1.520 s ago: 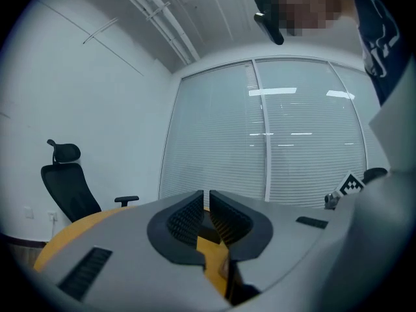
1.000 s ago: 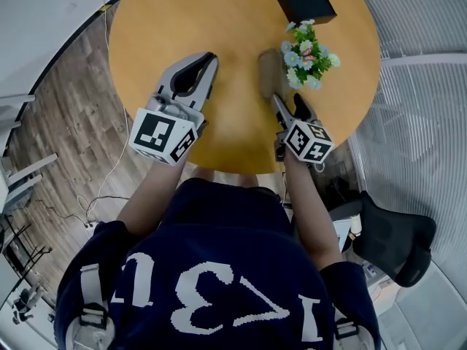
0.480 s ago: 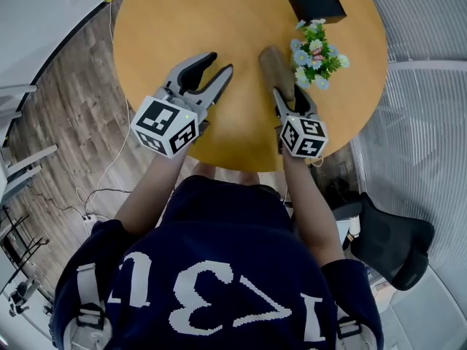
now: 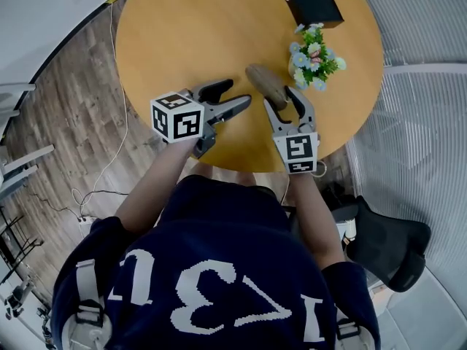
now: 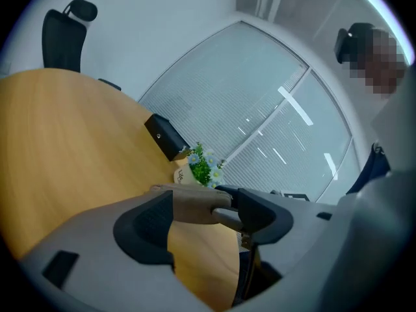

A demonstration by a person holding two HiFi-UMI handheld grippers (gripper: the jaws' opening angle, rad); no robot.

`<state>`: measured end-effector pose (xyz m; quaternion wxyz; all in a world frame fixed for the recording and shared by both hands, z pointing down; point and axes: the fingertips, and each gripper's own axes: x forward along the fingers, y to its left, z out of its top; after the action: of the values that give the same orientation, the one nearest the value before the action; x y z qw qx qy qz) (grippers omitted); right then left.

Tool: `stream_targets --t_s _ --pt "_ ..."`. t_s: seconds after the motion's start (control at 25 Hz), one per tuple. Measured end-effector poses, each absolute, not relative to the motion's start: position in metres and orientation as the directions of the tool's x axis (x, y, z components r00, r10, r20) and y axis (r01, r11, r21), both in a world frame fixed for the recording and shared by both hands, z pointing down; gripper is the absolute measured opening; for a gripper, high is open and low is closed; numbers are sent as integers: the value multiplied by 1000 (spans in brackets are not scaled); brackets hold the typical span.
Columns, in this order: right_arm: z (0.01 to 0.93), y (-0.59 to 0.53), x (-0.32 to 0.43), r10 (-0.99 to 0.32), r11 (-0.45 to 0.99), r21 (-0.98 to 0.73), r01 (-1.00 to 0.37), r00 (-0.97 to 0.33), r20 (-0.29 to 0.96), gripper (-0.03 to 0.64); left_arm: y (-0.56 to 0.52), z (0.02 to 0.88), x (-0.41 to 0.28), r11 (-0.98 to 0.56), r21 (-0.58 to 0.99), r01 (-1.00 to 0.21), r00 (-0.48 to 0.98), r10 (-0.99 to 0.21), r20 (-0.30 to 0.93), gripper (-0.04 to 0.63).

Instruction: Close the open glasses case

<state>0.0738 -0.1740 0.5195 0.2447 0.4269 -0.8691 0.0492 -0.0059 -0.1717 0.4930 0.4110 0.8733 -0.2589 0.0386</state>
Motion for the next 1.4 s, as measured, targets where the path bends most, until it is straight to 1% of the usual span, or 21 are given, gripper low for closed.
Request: stream_targets --t_s 0.08,0.16,0.28,0.4,0.56,0.76,0.84,0.96,1.12,1.28,1.4 --pt "510 -168 68 -715 654 165 -738 -531 455 238 -165 499 -2 -506 732 -456 877 -396 272 302" --pt "497 -162 63 -713 678 229 -699 -547 440 236 -161 502 2 -467 789 -400 898 -374 233 310" --pt "472 -153 54 -710 703 360 -614 -570 414 235 -156 493 8 -370 901 -229 933 -348 94 319" --pt "447 -142 49 -709 702 459 -545 -596 377 235 -155 473 10 -270 961 -53 936 -350 -46 330" --pt "411 -129 38 -704 668 607 -432 -631 326 235 -163 442 9 -182 971 156 893 -395 -217 334" --pt "382 -113 23 -699 567 780 -265 -656 285 233 -165 409 14 -130 935 331 836 -419 -354 336" --pt "376 -107 20 -698 520 830 -200 -660 278 233 -165 399 14 -121 924 364 820 -429 -379 337" --pt "370 -98 15 -693 444 890 -98 -667 272 233 -164 390 18 -117 923 368 821 -426 -381 337" --pt "366 -84 7 -656 365 931 29 -702 279 230 -163 380 27 -71 916 395 820 -422 -387 337" --pt "361 -74 9 -617 337 937 95 -730 296 225 -158 374 34 -36 908 417 837 -373 -400 339" --pt "356 -63 8 -592 298 944 139 -749 297 225 -156 367 33 -8 884 468 823 -362 -439 339"
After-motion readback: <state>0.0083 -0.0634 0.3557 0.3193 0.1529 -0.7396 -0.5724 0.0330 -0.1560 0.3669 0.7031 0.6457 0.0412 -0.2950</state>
